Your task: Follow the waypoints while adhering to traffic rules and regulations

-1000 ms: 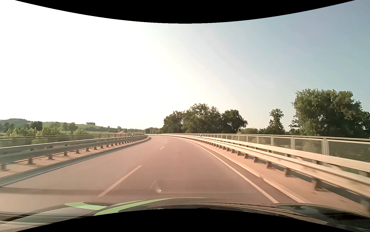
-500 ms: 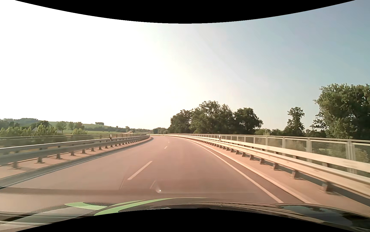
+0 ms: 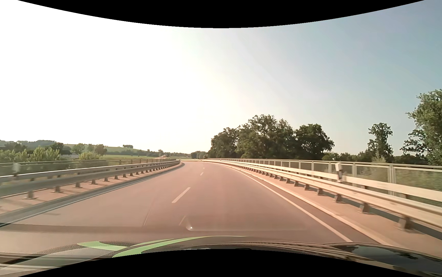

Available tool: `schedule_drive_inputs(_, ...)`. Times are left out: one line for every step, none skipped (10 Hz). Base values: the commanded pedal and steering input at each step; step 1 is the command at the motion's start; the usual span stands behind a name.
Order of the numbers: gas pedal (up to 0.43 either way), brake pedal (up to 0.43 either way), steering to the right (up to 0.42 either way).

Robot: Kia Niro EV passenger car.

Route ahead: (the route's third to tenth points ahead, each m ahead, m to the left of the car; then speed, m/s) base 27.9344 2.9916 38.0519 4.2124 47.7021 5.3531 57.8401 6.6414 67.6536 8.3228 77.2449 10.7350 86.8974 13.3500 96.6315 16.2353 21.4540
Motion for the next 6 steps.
schedule_drive_inputs(0.209, 0.0, -0.021)
schedule_drive_inputs(0.209, 0.0, -0.021)
schedule_drive_inputs(0.209, 0.0, -0.02)
schedule_drive_inputs(0.209, 0.0, -0.02)
schedule_drive_inputs(0.209, 0.0, -0.02)
schedule_drive_inputs(0.209, 0.0, -0.02)
